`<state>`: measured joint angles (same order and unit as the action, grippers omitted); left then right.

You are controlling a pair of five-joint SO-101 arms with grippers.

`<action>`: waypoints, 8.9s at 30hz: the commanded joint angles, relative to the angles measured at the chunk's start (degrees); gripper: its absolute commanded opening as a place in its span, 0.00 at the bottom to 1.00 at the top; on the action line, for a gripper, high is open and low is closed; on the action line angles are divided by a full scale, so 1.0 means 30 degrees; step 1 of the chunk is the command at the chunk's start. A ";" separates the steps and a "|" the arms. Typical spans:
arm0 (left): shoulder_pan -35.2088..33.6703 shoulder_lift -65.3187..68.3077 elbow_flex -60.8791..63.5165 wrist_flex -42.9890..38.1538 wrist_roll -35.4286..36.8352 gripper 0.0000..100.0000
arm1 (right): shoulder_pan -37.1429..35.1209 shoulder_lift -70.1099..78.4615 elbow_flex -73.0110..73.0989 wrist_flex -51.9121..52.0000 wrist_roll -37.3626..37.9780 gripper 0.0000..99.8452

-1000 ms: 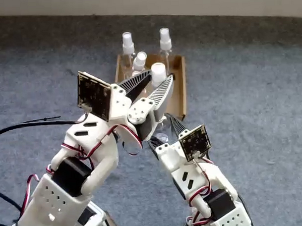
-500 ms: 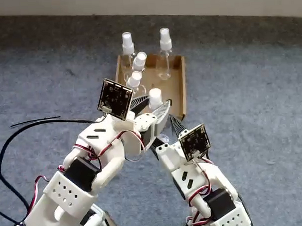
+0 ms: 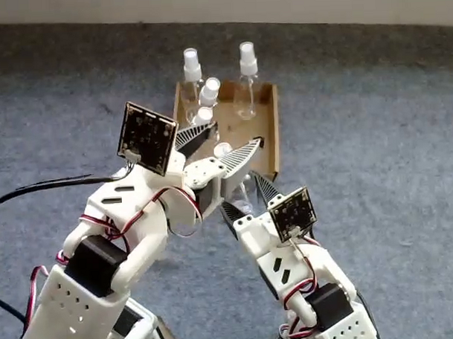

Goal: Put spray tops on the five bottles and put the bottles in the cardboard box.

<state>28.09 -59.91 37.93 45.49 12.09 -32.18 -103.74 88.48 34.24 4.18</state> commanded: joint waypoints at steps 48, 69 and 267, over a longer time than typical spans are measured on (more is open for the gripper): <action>-1.4344 -0.6960 0.3179 0.4542 -0.1377 0.22 | 0.3414 0.0630 -0.3326 -0.3150 0.0000 0.00; -1.4139 -0.7165 1.2352 -0.1700 -0.1289 0.22 | 0.5114 2.0176 -0.4586 -2.2227 -0.0234 0.00; -1.3817 -0.7194 1.2908 -0.1788 -0.1289 0.22 | 0.6286 2.8000 -1.2908 -2.0117 -0.2725 0.38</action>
<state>-14.73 -80.75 77.14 41.36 7.87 -13.71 -17.32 54.02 -26.51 -4.18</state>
